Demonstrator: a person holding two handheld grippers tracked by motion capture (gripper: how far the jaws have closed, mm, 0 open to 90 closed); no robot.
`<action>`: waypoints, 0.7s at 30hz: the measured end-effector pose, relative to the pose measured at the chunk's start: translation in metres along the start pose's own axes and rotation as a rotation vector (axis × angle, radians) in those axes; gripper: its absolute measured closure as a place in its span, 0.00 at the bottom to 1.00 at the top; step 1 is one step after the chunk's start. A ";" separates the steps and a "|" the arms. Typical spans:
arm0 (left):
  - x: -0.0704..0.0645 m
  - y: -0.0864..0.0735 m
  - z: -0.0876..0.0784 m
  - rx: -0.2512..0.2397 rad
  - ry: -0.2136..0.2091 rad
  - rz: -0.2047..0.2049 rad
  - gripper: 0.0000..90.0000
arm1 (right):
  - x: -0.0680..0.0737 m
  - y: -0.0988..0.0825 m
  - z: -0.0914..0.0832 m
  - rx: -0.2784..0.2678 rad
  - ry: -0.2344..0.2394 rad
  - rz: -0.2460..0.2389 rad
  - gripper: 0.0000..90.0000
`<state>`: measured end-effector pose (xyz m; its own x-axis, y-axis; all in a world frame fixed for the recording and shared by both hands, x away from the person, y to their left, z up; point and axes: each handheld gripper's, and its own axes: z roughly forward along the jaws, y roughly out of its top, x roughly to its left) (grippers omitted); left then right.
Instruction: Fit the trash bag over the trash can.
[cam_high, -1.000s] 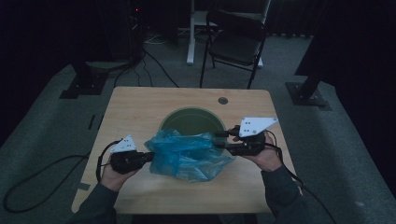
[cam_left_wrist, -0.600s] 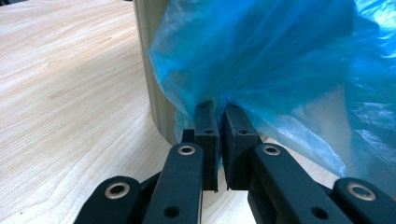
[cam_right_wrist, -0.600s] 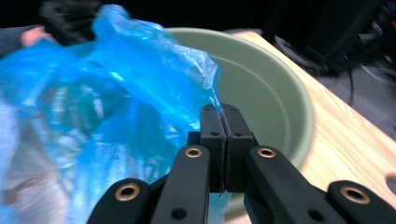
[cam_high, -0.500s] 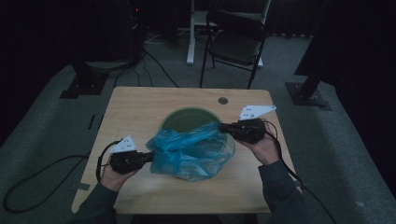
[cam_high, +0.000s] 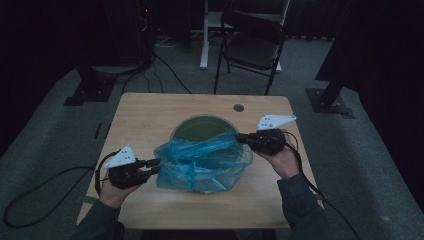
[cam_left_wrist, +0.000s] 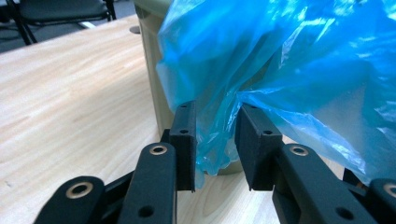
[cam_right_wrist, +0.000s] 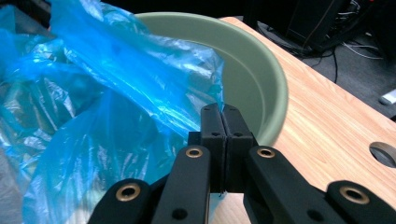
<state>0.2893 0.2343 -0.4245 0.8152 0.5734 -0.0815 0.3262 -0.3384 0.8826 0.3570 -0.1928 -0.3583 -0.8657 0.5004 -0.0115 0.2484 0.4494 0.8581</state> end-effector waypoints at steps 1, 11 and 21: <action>-0.001 0.003 -0.002 -0.002 0.010 0.014 0.76 | 0.001 0.000 0.000 0.002 0.004 -0.004 1.00; 0.004 0.006 -0.015 -0.052 0.013 0.003 0.68 | 0.006 -0.001 0.001 0.013 0.018 -0.021 0.99; 0.007 0.024 -0.017 -0.111 0.059 0.034 0.61 | 0.008 -0.002 0.003 0.020 0.020 -0.026 0.99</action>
<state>0.2949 0.2427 -0.3956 0.7941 0.6072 -0.0263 0.2412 -0.2753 0.9306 0.3507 -0.1875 -0.3613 -0.8805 0.4736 -0.0234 0.2340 0.4769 0.8473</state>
